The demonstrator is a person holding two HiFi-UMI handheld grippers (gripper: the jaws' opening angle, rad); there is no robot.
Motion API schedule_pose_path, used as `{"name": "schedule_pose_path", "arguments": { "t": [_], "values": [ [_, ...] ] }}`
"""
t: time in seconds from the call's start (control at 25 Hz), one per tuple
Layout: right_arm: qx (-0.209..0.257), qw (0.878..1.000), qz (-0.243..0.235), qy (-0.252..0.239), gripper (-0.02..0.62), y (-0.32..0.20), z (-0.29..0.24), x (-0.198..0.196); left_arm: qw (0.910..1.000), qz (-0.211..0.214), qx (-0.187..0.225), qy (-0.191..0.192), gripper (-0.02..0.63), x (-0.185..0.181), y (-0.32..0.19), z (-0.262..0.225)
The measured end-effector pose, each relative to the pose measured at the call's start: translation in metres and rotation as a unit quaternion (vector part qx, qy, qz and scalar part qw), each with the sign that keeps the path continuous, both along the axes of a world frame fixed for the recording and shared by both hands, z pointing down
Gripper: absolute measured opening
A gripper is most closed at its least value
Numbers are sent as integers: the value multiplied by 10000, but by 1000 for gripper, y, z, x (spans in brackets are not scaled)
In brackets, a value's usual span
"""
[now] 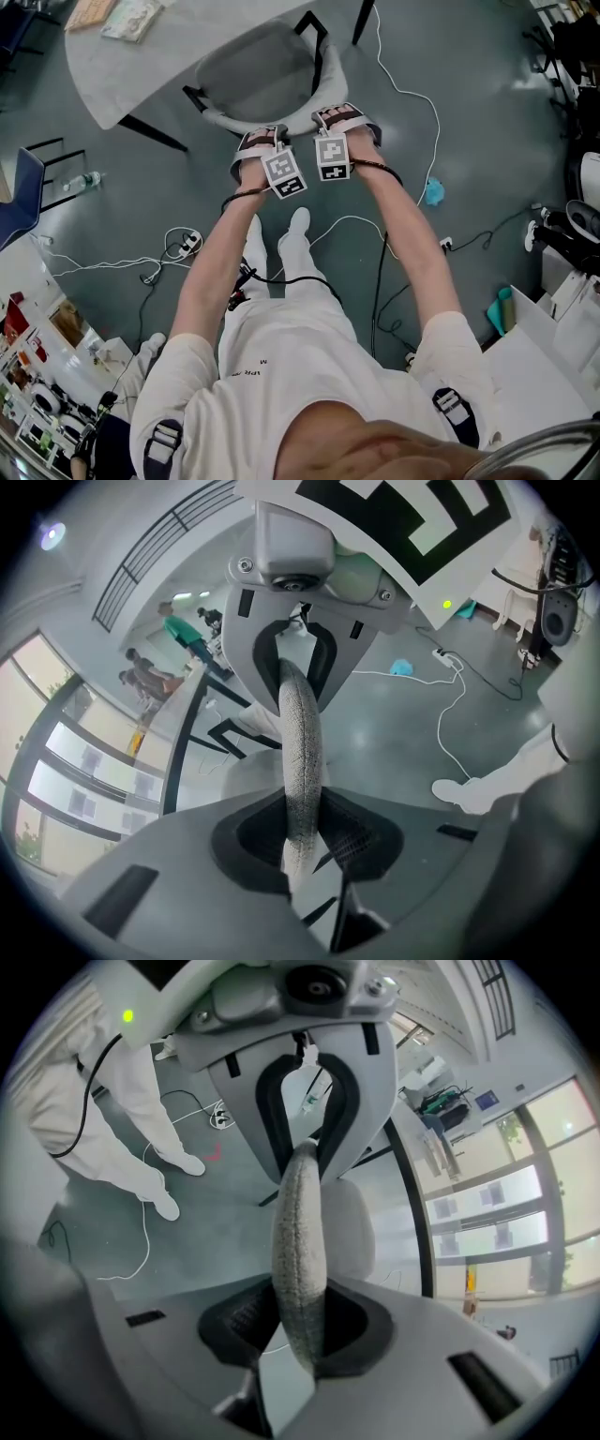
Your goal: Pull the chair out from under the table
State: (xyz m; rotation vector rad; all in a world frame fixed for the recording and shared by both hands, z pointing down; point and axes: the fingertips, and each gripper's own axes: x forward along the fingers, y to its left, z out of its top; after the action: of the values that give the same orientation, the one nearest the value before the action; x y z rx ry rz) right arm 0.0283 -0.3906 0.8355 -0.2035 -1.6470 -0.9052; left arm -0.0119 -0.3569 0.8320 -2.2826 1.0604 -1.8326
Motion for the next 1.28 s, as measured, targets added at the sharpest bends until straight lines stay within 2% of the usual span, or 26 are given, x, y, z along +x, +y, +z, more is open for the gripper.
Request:
{"name": "schedule_pose_path", "arguments": {
  "t": [0.64,1.08,1.28],
  "values": [
    [-186,9995,252,80,97,62,2,25,9995,-153,-261,121,84,21,58,3],
    [-357,9984,358,246,94,102,-1,51,9986,-106,-511,18,83,46,97,0],
    [-405,9979,383,331,92,122,-2,66,9981,50,-613,-36,83,61,117,0]
  ]
}}
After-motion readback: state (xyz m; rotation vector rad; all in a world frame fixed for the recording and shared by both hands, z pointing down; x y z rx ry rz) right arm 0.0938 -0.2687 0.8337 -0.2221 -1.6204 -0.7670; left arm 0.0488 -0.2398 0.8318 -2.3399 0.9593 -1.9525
